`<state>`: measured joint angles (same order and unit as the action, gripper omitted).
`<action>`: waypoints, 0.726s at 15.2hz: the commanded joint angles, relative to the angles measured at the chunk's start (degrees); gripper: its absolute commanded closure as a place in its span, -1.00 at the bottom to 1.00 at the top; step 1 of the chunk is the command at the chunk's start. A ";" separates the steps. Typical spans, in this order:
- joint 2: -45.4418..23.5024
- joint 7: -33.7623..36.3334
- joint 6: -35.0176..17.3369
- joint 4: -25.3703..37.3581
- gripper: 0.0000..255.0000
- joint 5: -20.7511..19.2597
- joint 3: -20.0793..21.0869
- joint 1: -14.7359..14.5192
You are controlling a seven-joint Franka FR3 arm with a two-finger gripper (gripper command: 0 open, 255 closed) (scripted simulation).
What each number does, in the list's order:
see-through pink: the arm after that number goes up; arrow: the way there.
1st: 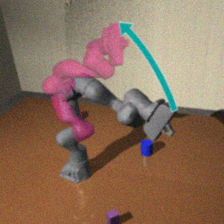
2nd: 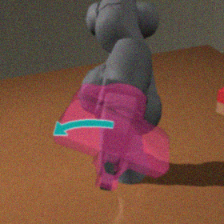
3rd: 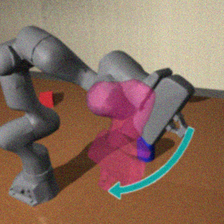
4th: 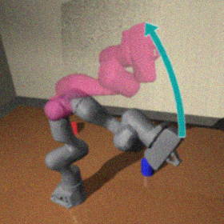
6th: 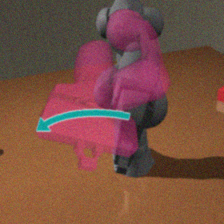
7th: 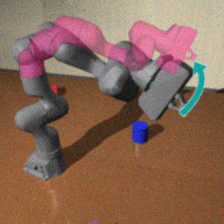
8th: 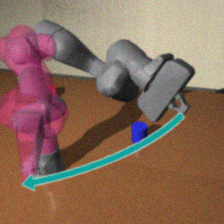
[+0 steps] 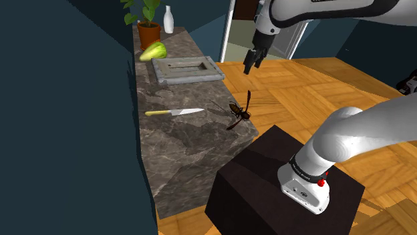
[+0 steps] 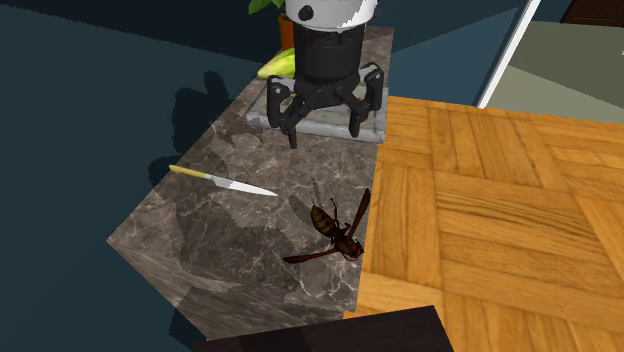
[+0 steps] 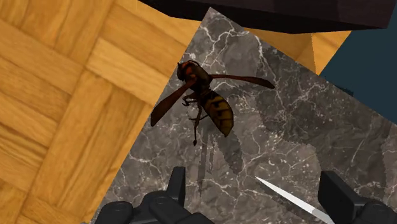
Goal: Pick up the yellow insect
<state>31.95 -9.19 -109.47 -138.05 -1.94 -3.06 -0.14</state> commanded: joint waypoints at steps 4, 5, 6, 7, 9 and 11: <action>-9.76 -0.08 -7.94 -0.58 -1.00 0.32 -1.23 0.50; -11.76 -0.14 -9.31 -0.44 -1.00 0.43 -1.47 0.58; -13.78 -0.20 -10.64 -0.24 -1.00 0.58 -1.70 0.67; -15.84 -0.28 -11.94 0.02 -1.00 0.75 -1.93 0.74; -20.05 -0.50 -14.44 0.74 -1.00 1.17 -2.38 0.90; -24.35 -0.77 -16.77 1.71 -1.00 1.70 -2.79 1.05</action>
<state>9.57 -9.92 -124.89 -136.41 -0.48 -5.68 0.85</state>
